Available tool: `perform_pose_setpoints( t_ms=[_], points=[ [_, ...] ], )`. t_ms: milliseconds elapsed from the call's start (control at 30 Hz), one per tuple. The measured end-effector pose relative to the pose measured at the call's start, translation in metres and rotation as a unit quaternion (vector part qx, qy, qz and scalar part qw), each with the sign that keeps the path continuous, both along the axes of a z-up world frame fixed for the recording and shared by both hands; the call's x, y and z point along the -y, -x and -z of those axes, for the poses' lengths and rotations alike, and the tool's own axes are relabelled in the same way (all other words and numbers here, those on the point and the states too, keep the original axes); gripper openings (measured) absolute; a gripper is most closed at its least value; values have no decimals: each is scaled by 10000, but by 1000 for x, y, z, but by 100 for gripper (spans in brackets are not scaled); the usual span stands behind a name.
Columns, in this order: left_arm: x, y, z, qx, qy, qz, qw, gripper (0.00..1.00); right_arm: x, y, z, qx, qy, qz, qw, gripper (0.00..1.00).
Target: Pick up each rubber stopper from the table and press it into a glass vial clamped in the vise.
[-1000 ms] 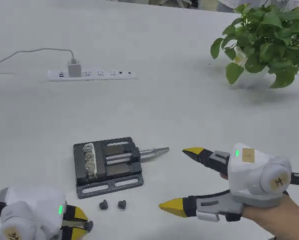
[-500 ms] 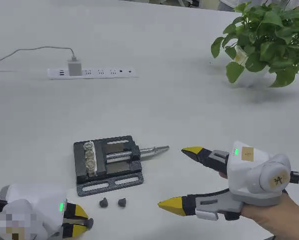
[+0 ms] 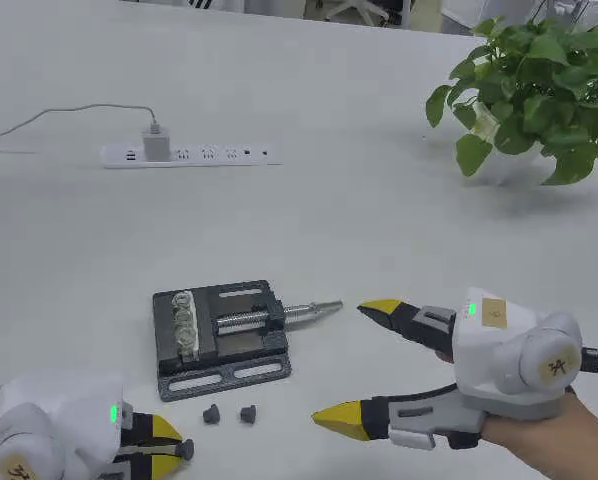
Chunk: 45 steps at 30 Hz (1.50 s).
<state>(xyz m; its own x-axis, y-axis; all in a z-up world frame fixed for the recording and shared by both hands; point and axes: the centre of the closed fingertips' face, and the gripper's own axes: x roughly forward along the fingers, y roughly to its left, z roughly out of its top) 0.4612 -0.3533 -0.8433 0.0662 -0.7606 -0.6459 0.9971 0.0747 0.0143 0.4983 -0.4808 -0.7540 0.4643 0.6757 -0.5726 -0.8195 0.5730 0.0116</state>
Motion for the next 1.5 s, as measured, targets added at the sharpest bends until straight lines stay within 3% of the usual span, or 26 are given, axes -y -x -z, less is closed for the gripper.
perform_pose_setpoints(
  t_ms=[100,300,533,733,900,1200,1500],
  points=[
    [4,-3,-13,-73,282,-228,9993,4,-5,-2,-7,64,-32,-64,10000,77],
    [9,-8,-40,-39,668,-526,9964,4,-18,-6,-26,233,-142,-220,9994,77],
    [18,-13,-78,-22,1198,-856,9891,4,-32,-6,-44,295,-194,-505,9981,73],
    [24,-15,-105,2,1556,-1022,9825,4,-46,-4,-57,148,-231,-788,9965,68],
    [29,-15,-118,19,1740,-1059,9790,4,-59,-3,-71,85,-349,-1012,9942,63],
    [37,-18,-142,38,2080,-1115,9718,4,-75,8,-82,-24,-100,-1553,9878,56],
    [44,-15,-155,64,2257,-1112,9678,4,-82,17,-92,-105,-26,-1914,9815,36]
  ],
)
